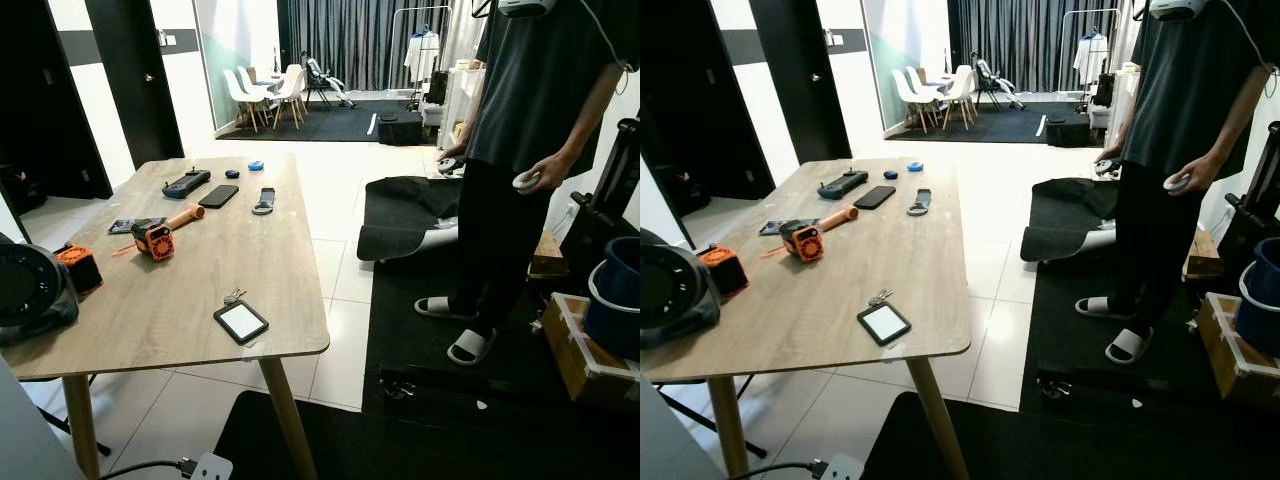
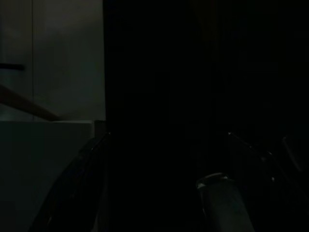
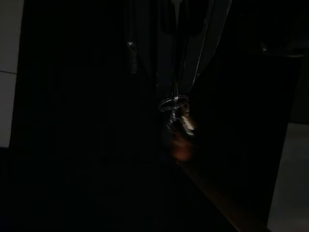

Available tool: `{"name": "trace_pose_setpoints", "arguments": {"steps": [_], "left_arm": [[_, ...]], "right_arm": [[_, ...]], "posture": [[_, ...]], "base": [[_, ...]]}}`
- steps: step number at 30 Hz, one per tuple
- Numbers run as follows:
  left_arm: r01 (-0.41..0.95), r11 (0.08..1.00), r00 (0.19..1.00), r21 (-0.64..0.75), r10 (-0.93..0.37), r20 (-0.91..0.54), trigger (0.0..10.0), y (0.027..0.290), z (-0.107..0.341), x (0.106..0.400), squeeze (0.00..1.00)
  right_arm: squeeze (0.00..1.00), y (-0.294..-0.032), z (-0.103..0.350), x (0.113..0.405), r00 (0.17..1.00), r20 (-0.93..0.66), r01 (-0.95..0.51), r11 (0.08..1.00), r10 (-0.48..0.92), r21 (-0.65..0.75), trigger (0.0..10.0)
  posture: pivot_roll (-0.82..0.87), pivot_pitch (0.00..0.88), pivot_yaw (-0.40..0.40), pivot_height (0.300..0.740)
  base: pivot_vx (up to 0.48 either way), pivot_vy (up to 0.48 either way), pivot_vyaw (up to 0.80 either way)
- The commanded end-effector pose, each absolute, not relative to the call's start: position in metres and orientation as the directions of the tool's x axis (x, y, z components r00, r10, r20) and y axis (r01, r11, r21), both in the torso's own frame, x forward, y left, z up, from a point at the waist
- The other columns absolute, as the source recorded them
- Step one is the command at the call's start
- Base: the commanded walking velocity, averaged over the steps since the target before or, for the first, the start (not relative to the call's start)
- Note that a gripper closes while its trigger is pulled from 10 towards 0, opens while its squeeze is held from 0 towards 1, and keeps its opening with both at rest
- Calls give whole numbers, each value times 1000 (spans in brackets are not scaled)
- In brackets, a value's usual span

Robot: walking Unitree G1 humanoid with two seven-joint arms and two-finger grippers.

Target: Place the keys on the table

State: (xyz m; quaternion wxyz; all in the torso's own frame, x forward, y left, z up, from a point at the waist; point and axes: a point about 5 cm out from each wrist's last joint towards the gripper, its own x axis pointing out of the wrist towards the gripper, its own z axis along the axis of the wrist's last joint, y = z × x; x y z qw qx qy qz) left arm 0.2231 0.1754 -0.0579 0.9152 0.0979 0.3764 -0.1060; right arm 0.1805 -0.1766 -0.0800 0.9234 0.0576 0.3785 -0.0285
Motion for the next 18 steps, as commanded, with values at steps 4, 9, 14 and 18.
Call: {"name": "trace_pose_setpoints", "arguments": {"steps": [4,9,14,18], "left_arm": [[229,969,697,97,-94,-711,10000,175,-61,218,0],[190,979,701,70,-86,-708,10000,165,-64,214,0],[127,990,713,64,-46,-700,10000,162,-66,212,0],[102,993,720,56,-35,-693,10000,165,-65,212,0]], "right_arm": [[0,-181,-80,181,702,-712,40,998,12,57,10000],[0,-190,-74,190,709,-705,-2,1000,23,31,10000],[0,-194,-70,199,713,-700,-50,999,44,12,10000],[0,-193,-70,199,712,-700,-54,998,48,14,10000]], "posture": [[73,20,-3,740],[71,17,-49,740],[83,18,-89,740],[86,19,-87,740]], "base": [[0,0,0],[0,0,0],[0,0,0],[0,0,0]]}}
